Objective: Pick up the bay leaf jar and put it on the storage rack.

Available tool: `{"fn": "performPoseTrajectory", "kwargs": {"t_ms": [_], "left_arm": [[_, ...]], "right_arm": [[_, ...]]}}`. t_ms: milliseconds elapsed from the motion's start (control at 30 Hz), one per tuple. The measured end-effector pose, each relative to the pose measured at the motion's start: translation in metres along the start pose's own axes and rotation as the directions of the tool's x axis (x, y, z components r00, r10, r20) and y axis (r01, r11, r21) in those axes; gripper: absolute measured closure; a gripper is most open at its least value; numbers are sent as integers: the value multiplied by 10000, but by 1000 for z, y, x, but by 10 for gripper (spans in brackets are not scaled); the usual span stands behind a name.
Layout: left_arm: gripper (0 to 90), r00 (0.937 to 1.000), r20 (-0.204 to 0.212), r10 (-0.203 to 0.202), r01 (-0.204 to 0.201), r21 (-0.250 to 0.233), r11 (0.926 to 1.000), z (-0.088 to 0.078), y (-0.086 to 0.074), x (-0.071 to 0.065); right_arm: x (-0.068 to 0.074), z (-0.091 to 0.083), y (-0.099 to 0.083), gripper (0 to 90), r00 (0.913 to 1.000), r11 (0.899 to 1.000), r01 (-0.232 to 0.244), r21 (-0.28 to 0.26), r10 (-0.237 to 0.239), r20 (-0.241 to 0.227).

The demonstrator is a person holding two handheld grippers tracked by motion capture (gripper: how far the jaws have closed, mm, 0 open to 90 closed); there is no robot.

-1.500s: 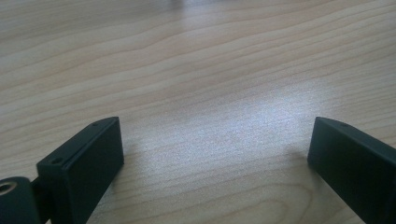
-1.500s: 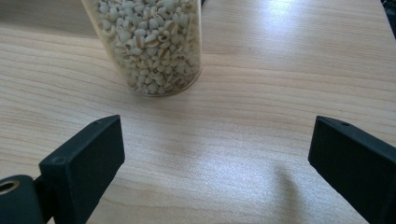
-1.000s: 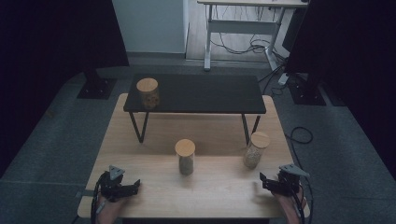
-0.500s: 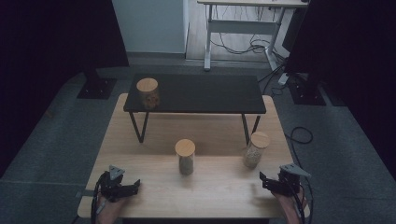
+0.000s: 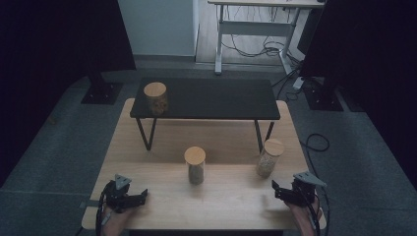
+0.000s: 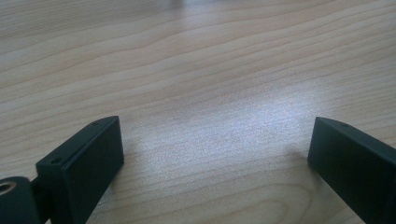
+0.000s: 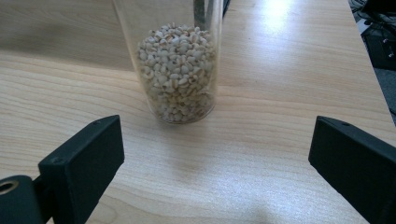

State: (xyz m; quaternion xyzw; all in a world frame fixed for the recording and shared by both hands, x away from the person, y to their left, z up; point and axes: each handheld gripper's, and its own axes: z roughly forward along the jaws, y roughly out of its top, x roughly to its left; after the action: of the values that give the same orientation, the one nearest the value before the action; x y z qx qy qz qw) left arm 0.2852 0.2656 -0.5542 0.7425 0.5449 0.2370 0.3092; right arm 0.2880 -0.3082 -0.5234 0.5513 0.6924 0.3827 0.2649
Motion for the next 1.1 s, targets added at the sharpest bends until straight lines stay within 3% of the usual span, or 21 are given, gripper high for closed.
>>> {"fn": "performPoseTrajectory", "kwargs": {"t_ms": [1100], "left_arm": [[26, 10000, 18, 0, 0, 3, 10000, 0, 0, 0]], "right_arm": [[25, -3, 13, 30, 9991, 9990, 274, -351, -285, -307]]}}
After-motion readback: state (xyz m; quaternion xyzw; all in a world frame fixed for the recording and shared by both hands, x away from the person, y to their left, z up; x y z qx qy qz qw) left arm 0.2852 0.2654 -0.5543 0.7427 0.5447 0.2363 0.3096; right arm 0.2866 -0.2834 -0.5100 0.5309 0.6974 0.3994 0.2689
